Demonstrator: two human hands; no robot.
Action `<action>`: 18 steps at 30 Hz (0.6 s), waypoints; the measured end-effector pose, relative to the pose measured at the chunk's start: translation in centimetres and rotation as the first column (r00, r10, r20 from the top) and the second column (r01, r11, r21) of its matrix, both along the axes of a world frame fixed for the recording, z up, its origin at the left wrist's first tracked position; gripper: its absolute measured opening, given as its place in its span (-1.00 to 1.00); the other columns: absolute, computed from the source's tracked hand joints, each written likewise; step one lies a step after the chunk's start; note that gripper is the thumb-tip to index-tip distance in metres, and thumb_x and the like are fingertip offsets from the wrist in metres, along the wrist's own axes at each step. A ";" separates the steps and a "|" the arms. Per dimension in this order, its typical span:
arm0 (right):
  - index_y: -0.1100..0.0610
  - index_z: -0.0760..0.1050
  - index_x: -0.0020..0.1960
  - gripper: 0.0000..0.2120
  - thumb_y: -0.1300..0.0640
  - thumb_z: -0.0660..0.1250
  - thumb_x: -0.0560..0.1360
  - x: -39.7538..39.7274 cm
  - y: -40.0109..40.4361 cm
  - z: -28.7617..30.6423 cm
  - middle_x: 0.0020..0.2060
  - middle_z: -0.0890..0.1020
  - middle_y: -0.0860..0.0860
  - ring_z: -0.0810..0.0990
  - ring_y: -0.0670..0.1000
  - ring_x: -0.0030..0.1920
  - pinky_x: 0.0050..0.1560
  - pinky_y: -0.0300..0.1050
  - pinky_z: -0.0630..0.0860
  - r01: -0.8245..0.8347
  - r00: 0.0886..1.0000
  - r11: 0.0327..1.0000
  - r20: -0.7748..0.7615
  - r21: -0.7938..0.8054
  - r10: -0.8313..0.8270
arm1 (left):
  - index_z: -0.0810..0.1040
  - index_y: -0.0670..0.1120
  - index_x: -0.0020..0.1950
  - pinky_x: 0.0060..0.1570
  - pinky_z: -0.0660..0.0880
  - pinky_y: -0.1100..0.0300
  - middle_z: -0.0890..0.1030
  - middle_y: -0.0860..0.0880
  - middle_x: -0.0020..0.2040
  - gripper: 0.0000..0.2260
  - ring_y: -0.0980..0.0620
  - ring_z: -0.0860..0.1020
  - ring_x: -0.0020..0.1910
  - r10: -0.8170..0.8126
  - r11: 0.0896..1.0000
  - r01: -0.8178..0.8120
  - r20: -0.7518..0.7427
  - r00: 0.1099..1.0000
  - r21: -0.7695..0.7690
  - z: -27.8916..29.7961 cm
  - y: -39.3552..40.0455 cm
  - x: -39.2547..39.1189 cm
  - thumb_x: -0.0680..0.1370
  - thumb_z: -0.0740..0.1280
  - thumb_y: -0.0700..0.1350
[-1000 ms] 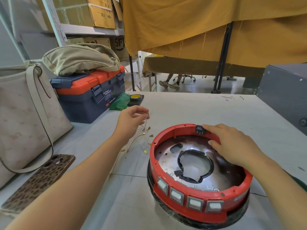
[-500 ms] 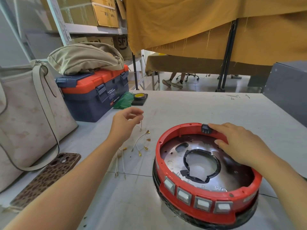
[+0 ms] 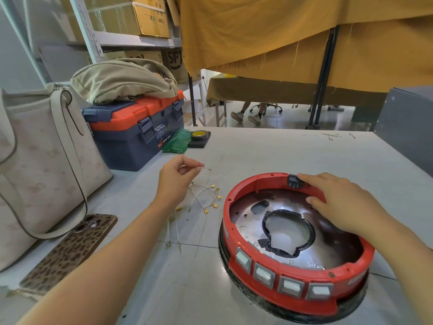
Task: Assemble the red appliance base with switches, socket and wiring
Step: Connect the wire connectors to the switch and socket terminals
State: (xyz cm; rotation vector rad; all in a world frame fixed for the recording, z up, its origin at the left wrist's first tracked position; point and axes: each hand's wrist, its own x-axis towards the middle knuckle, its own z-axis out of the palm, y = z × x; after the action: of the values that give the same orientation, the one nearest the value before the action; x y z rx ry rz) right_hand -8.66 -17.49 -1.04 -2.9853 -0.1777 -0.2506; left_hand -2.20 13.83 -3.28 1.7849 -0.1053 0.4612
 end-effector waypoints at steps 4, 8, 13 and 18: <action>-0.23 0.11 0.49 -0.49 -0.02 0.17 0.59 0.0 0.1 0.0 0.36 0.37 -0.14 0.44 0.05 0.27 0.11 -0.05 0.46 -0.001 1.000 1.000 0.005 0.001 0.001 | 0.57 -0.11 -0.10 0.00 0.56 0.19 0.68 -0.08 -0.14 -0.92 0.06 0.66 -0.11 -0.026 0.998 0.026 -0.001 1.000 -0.060 1.0 -0.6 -0.4 0.47 0.39 -0.28; -0.24 0.12 0.48 -0.50 -0.02 0.16 0.59 0.0 0.2 0.1 0.35 0.37 -0.15 0.45 0.05 0.26 0.08 -0.05 0.45 0.008 1.000 1.000 0.009 0.003 -0.008 | 0.59 -0.09 -0.01 -0.18 0.60 0.24 0.62 -0.07 -0.20 -0.84 0.03 0.66 -0.25 -0.131 0.990 0.130 -0.017 0.991 -0.057 2.8 -2.2 -1.3 0.49 0.36 -0.32; -0.23 0.13 0.48 -0.51 -0.02 0.16 0.59 -0.5 0.8 0.4 0.35 0.39 -0.13 0.46 0.06 0.25 0.07 -0.05 0.44 0.025 1.000 1.000 0.011 0.011 -0.025 | 0.60 -0.11 -0.05 -0.20 0.57 0.28 0.66 -0.07 -0.21 -0.86 0.07 0.63 -0.27 -0.322 0.943 0.330 -0.125 0.938 0.047 4.1 -4.3 -2.5 0.47 0.39 -0.32; -0.19 0.24 0.43 -0.58 -0.03 0.15 0.58 -1.4 1.3 0.8 0.22 0.49 -0.06 0.49 0.11 0.19 0.04 -0.02 0.46 0.009 1.000 1.000 0.019 -0.003 -0.009 | 0.61 -0.12 -0.08 -0.25 0.52 0.33 0.67 -0.04 -0.27 -0.87 0.08 0.63 -0.28 -0.415 0.891 0.439 -0.183 0.891 0.117 4.4 -6.1 -3.5 0.43 0.42 -0.31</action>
State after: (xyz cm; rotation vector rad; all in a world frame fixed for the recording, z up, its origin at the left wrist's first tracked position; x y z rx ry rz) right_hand -10.09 -16.15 -0.24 -2.9877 -0.1675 -0.2803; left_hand -5.69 7.73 1.10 1.8750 -0.4301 -0.0055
